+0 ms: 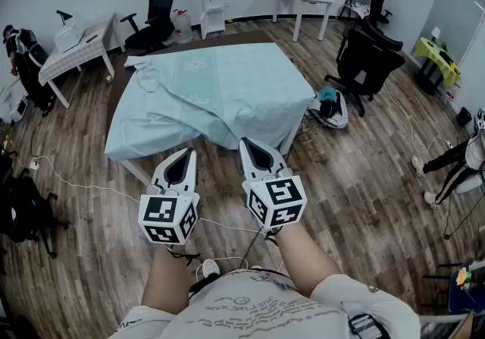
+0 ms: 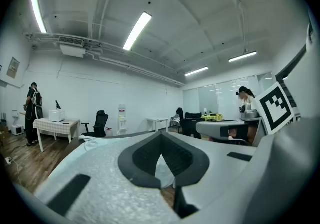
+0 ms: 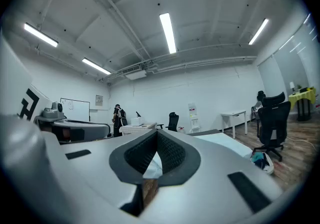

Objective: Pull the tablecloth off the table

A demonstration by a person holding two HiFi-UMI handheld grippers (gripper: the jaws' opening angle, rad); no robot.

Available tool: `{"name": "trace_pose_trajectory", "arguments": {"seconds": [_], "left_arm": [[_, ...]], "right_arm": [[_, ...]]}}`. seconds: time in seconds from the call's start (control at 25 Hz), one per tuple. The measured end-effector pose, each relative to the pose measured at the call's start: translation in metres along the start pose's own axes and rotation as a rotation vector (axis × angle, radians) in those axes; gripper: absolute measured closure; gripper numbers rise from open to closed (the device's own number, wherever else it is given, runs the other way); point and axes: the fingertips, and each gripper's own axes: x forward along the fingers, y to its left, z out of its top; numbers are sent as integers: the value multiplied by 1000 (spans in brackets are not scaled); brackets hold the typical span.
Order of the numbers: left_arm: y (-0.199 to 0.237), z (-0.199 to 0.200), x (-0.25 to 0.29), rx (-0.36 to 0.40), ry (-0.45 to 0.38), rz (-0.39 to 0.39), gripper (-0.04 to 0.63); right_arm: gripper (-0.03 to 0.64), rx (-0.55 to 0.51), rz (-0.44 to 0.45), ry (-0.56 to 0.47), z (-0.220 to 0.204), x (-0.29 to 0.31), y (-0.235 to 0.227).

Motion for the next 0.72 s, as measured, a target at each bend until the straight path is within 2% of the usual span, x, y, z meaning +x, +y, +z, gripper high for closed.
{"name": "trace_pose_trajectory", "arguments": {"seconds": [0.36, 0.72], "left_arm": [[29, -4, -10, -13, 7, 0, 581], [81, -5, -12, -34, -8, -24, 581]], "right_arm": [[606, 9, 0, -12, 0, 17, 26], [604, 8, -35, -20, -5, 47, 54]]}}
